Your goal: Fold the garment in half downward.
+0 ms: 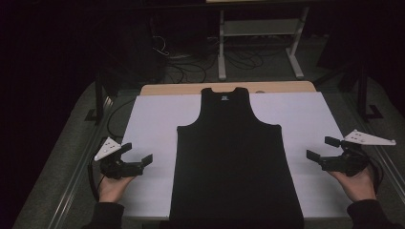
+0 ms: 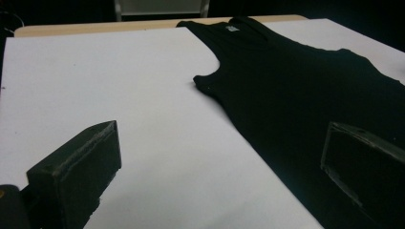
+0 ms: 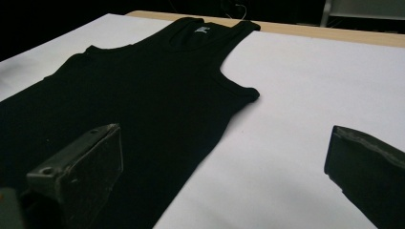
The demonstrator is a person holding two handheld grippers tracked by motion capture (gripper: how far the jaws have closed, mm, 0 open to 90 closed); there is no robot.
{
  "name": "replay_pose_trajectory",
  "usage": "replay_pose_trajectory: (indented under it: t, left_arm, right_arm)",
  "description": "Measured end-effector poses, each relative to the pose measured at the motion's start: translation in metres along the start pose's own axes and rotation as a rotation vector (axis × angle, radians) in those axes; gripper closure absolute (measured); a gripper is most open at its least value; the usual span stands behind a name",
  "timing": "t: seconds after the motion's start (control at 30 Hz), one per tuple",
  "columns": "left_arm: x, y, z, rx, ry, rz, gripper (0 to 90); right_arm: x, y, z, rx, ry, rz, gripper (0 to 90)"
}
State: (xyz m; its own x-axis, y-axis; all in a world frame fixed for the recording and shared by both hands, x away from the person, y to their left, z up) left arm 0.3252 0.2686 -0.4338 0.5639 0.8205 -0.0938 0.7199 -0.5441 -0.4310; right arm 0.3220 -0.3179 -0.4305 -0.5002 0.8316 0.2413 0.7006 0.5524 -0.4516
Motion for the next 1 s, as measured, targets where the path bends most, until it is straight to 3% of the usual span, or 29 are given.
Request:
replay_pose_trajectory:
  t: [0.8,1.0]
  left_arm:
    - [0.004,0.009,-0.004,0.014,0.011,0.010,0.0]
    - [0.004,0.010,-0.008,0.004,0.017,0.014,0.0]
  right_arm:
    - [0.002,0.000,-0.003,-0.011,-0.001,-0.010,0.0]
    - [0.007,0.003,-0.008,-0.005,-0.024,-0.016,0.0]
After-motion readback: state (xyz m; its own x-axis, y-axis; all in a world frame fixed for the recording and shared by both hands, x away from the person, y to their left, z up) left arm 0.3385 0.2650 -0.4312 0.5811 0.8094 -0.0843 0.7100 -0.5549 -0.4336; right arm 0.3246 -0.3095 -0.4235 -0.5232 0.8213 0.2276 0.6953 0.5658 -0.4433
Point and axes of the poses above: each handheld gripper's, and its own axes: y roughly forward along the jaws, z roughly out of its underside, x roughly to its left, the point moved 6 cm from there along y, roughly forward along the jaws, and after that the axes turned 4 degrees about y, right-handed, at the moved point
